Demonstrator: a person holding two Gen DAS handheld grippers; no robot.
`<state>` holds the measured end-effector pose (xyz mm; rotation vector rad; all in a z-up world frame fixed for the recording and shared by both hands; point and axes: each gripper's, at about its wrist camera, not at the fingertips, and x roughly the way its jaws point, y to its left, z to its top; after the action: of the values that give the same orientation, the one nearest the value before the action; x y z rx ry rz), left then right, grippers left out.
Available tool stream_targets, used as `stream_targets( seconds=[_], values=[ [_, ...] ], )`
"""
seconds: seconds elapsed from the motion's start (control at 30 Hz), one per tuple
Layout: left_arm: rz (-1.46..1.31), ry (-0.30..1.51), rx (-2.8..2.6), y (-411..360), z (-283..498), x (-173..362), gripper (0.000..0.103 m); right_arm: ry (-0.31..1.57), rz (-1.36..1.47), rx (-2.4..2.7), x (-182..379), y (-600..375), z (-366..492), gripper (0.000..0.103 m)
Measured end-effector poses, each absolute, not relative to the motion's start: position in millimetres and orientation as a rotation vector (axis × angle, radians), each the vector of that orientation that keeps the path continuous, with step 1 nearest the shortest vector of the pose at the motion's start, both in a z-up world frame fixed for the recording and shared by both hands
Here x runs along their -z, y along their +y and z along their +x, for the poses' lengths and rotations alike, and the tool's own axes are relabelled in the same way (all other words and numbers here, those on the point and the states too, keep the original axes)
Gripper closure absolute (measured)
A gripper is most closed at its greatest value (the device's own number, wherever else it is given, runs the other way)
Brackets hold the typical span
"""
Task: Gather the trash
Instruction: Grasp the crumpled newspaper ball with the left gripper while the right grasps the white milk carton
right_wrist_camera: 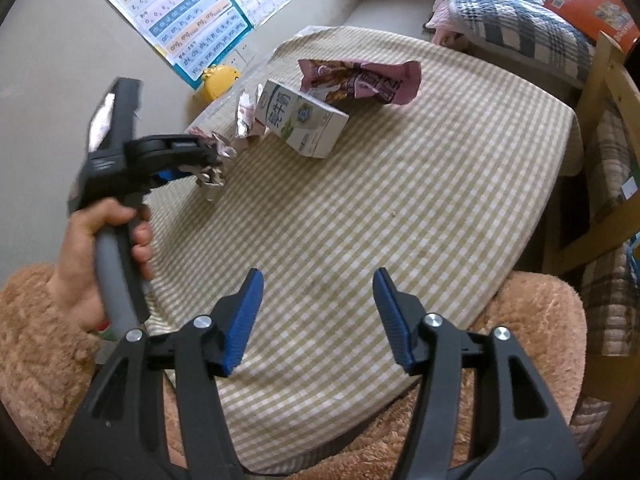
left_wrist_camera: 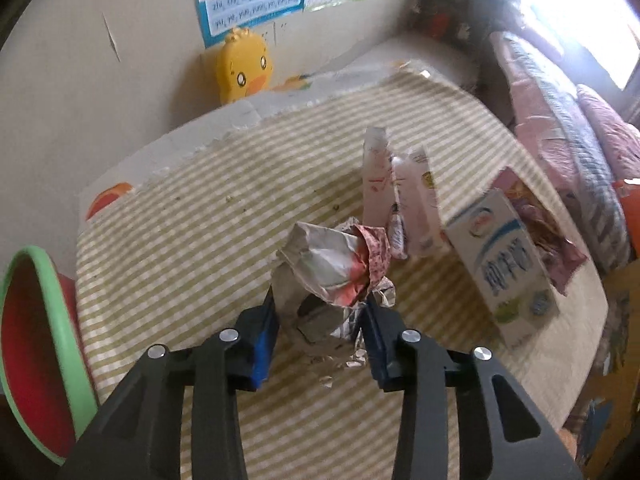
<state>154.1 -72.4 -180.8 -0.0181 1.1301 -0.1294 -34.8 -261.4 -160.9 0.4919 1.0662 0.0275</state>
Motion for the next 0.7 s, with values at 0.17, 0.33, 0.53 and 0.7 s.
stream_targets(
  seconds=[0.17, 0.33, 0.53, 0.7],
  values=[
    [0.025, 1.09, 0.196, -51.0, 104.5, 161.5, 0.068, 1.064, 0.383, -0.011, 162.2, -257.8, -7.2, 0.048],
    [0.052, 1.105, 0.199, -20.2, 58.1, 158.5, 0.067, 1.048, 0.257, 0.005, 156.1, -254.1, 48.3, 0.04],
    [0.012, 1.167, 0.183, 0.2, 43.6, 172.6, 0.066, 1.095, 0.035, 0.043, 171.0, -231.1, 116.3, 0.03],
    [0.033, 1.157, 0.216, -7.4, 39.2, 172.0, 0.065, 1.174, -0.083, 0.085, 193.2, -219.4, 145.2, 0.031]
  ],
)
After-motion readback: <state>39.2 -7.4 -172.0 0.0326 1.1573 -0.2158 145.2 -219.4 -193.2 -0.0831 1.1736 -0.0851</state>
